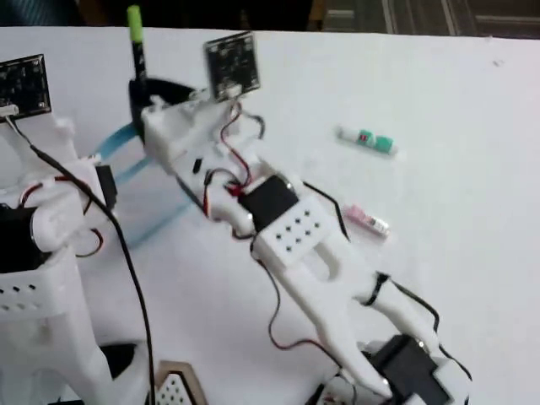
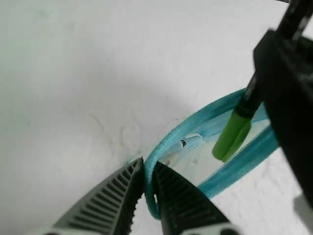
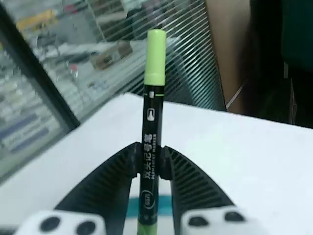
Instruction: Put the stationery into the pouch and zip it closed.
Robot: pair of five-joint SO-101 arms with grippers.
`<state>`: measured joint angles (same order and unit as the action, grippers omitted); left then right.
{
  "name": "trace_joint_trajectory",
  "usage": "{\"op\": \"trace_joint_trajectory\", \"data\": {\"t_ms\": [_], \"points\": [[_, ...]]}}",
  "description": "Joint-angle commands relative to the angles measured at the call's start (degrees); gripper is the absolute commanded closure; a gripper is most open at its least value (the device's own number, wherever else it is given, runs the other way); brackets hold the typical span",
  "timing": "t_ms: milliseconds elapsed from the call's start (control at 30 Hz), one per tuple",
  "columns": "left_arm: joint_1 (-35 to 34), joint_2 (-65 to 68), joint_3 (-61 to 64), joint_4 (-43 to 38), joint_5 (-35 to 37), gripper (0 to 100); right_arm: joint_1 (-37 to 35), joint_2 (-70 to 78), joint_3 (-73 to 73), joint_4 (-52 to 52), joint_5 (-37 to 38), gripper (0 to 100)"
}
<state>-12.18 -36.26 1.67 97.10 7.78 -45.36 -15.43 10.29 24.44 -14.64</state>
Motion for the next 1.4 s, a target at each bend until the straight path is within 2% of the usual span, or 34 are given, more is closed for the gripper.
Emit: {"op": "trace_joint_trajectory", "data": {"t_ms": [0, 233, 433, 567, 667, 800, 900, 1000, 1167, 1367], "points": [[-0.2, 1.5, -0.3, -0.7, -0.1, 98, -2.2, -4.9, 0.9, 4.6, 3.8, 97.5], [-0.2, 1.5, -0.3, -1.1, -0.1, 98, -1.8, -9.4, 3.0, 5.8, 4.0, 72.8], [-0.2, 1.5, -0.3, -1.1, -0.1, 98, 3.2, -12.7, 2.9, 5.8, 4.0, 74.3], [-0.2, 1.5, -0.3, -1.1, -0.1, 98, 13.4, -10.9, 0.2, 8.1, 6.4, 74.4], [-0.2, 1.5, -0.3, -1.1, -0.1, 98, 23.6, -3.9, -5.1, 13.8, 14.8, 74.4], [-0.2, 1.5, -0.3, -1.1, -0.1, 98, 34.1, 10.7, -14.4, 25.2, 35.9, 74.3], [-0.2, 1.5, -0.3, -1.1, -0.1, 98, 38.8, 22.9, -22.6, 35.1, 51.6, 74.3], [-0.2, 1.5, -0.3, -1.1, -0.1, 98, 41.4, 34.4, -31.7, 43.3, 62.8, 74.3], [-0.2, 1.5, -0.3, -1.1, -0.1, 98, 42.0, 51.7, -49.6, 52.6, 70.3, 74.3], [-0.2, 1.5, -0.3, -1.1, -0.1, 98, 44.0, 70.9, -70.8, 56.5, 70.3, 74.4]]}}
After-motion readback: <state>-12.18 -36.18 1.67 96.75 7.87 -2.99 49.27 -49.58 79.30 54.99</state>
